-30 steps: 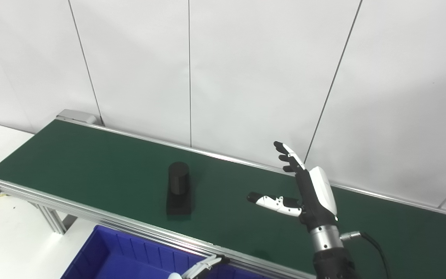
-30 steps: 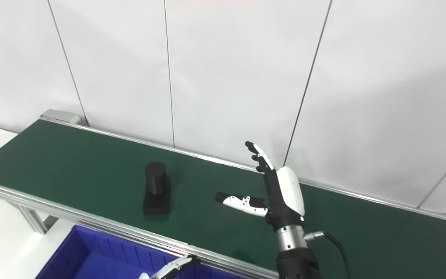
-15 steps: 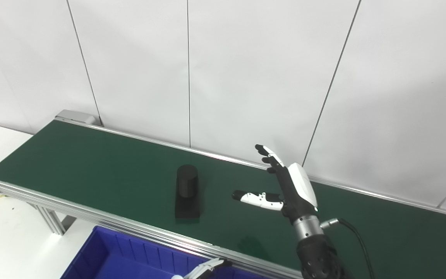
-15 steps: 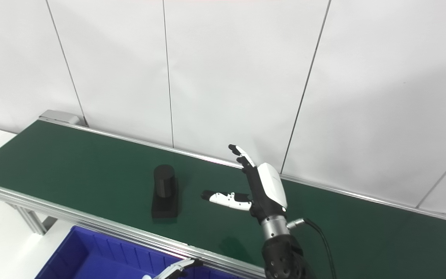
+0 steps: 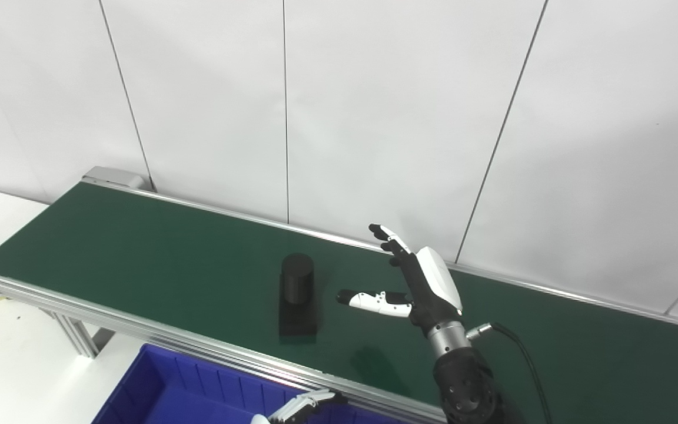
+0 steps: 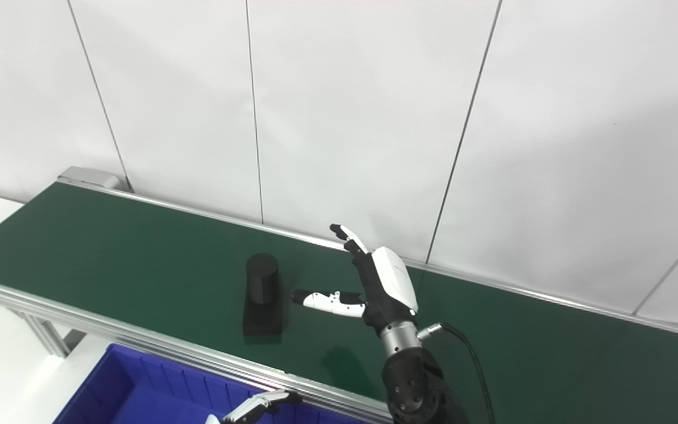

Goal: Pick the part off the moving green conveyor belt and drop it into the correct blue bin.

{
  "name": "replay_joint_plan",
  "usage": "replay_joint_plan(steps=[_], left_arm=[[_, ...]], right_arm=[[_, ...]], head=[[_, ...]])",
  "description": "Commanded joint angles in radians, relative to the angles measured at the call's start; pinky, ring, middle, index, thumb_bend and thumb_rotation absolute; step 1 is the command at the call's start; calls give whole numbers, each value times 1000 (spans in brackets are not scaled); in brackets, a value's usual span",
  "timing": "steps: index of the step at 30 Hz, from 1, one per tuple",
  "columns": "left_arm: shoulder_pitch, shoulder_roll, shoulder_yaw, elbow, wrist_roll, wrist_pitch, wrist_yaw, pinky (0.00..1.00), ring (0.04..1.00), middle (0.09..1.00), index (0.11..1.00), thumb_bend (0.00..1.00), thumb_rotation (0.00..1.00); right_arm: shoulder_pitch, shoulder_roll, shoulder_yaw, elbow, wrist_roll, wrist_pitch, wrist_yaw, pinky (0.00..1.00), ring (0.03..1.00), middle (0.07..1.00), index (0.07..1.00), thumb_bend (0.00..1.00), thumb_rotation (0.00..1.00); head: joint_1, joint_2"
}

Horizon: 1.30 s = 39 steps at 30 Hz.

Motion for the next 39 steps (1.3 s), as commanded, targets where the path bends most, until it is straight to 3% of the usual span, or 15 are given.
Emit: replay_joint_plan(steps=[1,17,25,29,39], left_arm=[[-20,11,-16,-15,-2,-32,45,606,710,732,686,820,523],[-42,31,-74,-7,-3,-32,118,593,701,728,675,806,505],[-60,41,-120,-9,6,-32,179,583,695,725,687,792,466],[-51,40,-113,-17,9,-32,182,584,698,727,694,792,430],[-38,39,-101,-29,27,-32,183,577,693,714,681,785,450]], right_arm=[[-57,26,0,-11,10,6,-12,773,862,901,903,906,537],[-139,70,19,135,10,-4,-27,774,850,895,906,917,478],[-200,88,40,284,4,-3,-44,791,858,899,911,908,430],[-223,95,46,360,5,-18,-66,787,854,894,903,903,448],[-265,105,52,493,23,-41,-105,761,853,893,901,900,424]], head=[[1,1],[0,4],[3,5],[2,8],[4,12]])
